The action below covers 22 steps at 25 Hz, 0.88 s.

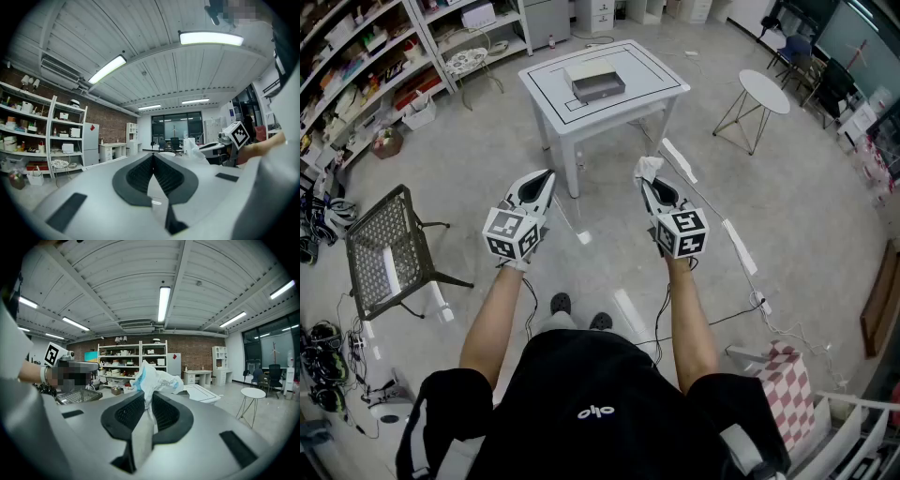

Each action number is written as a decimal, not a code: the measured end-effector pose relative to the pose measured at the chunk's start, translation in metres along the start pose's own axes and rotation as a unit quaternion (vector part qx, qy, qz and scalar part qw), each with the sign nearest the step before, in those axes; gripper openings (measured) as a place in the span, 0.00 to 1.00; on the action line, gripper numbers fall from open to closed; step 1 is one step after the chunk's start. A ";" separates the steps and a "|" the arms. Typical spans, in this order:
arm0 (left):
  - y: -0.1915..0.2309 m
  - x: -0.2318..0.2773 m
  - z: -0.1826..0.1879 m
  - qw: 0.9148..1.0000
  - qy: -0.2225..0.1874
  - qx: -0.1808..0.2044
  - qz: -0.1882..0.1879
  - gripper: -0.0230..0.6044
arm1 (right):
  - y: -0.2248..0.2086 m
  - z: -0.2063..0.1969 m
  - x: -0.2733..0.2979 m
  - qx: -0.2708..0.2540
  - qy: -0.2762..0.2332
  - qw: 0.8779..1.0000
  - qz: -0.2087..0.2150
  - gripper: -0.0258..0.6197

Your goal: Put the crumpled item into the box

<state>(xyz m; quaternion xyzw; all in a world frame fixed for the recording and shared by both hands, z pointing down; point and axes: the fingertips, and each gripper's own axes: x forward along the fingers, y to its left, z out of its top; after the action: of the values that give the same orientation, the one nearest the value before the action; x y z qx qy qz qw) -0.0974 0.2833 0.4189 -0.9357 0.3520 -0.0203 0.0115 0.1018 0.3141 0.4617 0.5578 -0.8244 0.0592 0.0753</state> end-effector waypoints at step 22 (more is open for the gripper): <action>0.058 0.101 -0.014 1.000 -0.010 -0.003 0.003 0.04 | -0.072 0.007 0.086 -0.006 -0.002 1.000 0.002 0.13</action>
<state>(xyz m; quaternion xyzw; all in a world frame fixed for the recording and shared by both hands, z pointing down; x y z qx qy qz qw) -0.0609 0.1731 0.4338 -0.9347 0.3551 -0.0100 0.0126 0.1369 0.2081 0.4721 0.5561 -0.8258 0.0532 0.0770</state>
